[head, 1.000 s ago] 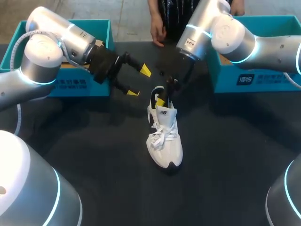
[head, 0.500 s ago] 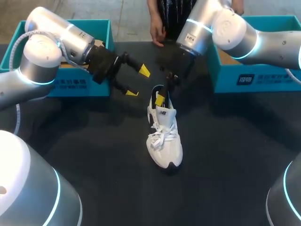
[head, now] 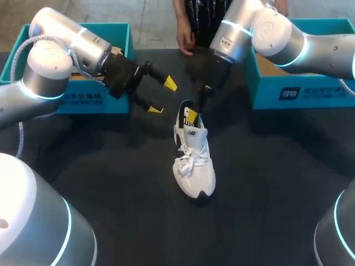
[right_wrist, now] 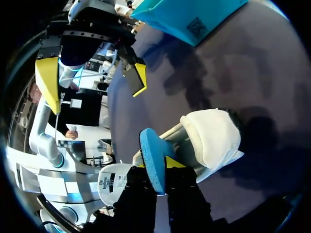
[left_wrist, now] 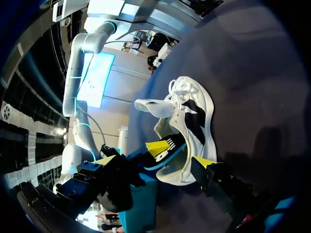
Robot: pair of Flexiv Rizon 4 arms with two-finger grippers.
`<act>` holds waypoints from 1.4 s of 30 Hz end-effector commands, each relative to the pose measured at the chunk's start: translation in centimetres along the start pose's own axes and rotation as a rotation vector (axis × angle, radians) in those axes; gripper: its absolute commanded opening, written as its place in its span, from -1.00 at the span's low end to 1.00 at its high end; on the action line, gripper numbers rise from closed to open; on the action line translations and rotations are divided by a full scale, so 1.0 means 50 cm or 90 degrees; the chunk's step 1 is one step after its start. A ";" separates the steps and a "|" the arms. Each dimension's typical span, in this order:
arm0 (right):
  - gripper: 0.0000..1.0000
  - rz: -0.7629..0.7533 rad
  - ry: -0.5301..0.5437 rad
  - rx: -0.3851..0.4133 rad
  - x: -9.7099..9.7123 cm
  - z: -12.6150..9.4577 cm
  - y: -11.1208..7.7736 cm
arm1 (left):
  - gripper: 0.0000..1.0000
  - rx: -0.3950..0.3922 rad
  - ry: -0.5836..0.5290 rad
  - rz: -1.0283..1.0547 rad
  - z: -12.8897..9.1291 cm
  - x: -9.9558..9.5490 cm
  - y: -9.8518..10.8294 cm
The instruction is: Take the shoe out of the shoebox, open the shoe tongue, remove and reinsert the insole, then place the shoe into the shoebox
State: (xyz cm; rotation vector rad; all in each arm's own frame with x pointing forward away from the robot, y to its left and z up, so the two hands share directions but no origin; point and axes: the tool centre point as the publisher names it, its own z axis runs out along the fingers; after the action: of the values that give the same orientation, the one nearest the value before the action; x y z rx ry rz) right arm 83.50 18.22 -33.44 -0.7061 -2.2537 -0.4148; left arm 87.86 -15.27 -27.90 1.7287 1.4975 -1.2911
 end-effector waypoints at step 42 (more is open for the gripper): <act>-0.04 0.026 -0.010 0.035 0.026 0.029 -0.014 | 1.00 0.012 0.001 0.009 0.016 -0.012 -0.005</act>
State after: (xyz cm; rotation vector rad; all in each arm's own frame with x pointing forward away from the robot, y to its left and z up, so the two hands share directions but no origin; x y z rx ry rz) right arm 81.90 18.95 -33.76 -0.7200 -2.2445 -0.3242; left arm 87.31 -16.05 -27.57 1.7470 1.4772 -1.3006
